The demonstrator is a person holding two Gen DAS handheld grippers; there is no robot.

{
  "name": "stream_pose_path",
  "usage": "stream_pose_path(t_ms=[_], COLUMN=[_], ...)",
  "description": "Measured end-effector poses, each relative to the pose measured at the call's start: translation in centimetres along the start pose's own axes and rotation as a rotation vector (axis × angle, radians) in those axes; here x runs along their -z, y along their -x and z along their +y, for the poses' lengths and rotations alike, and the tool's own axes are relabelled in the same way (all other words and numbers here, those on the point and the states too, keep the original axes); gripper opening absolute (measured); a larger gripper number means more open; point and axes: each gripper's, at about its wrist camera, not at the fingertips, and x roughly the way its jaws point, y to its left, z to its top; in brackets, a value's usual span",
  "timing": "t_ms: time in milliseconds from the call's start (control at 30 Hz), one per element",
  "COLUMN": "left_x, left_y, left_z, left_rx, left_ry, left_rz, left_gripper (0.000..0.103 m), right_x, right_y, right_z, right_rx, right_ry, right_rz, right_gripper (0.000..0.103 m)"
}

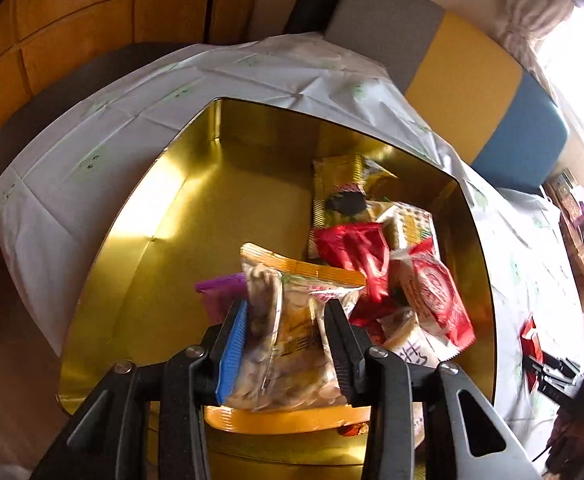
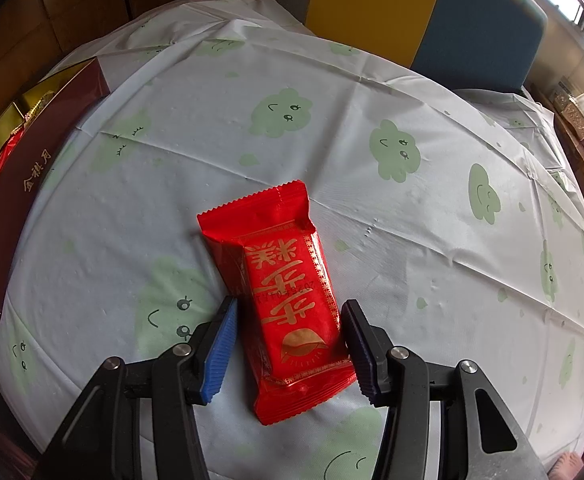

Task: Organize snacks
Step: 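Carry the peanut bag into the gold tray and open the left gripper while the right holds the red packet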

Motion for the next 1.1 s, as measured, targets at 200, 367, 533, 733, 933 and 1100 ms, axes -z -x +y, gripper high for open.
stream_pose_path(t_ms=[200, 367, 533, 733, 933, 1100], left_x=[1.5, 2.3, 2.6, 3.2, 3.6, 3.9], left_y=[0.3, 1.2, 2.0, 3.6, 4.5, 4.9], left_z=[0.2, 0.7, 0.9, 1.1, 1.2, 1.1], left_rx=[-0.067, -0.09, -0.089, -0.08, -0.069, -0.062], left_ry=[-0.029, -0.03, -0.041, -0.052, -0.063, -0.065], left_rz=[-0.029, -0.055, -0.087, -0.119, -0.134, -0.14], left_gripper=[0.041, 0.041, 0.041, 0.041, 0.042, 0.042], right_x=[0.0, 0.0, -0.3, -0.6, -1.4, -2.7], right_y=[0.0, 0.1, 0.2, 1.0, 2.9, 4.8], right_z=[0.0, 0.0, 0.0, 1.0, 3.3, 7.3], right_rx=[0.005, 0.012, 0.023, 0.033, -0.05, -0.114], right_ry=[-0.003, -0.025, -0.065, -0.092, -0.104, -0.049], right_rz=[-0.001, 0.009, 0.038, 0.032, -0.029, -0.079], right_gripper=[0.052, 0.05, 0.047, 0.045, 0.045, 0.045])
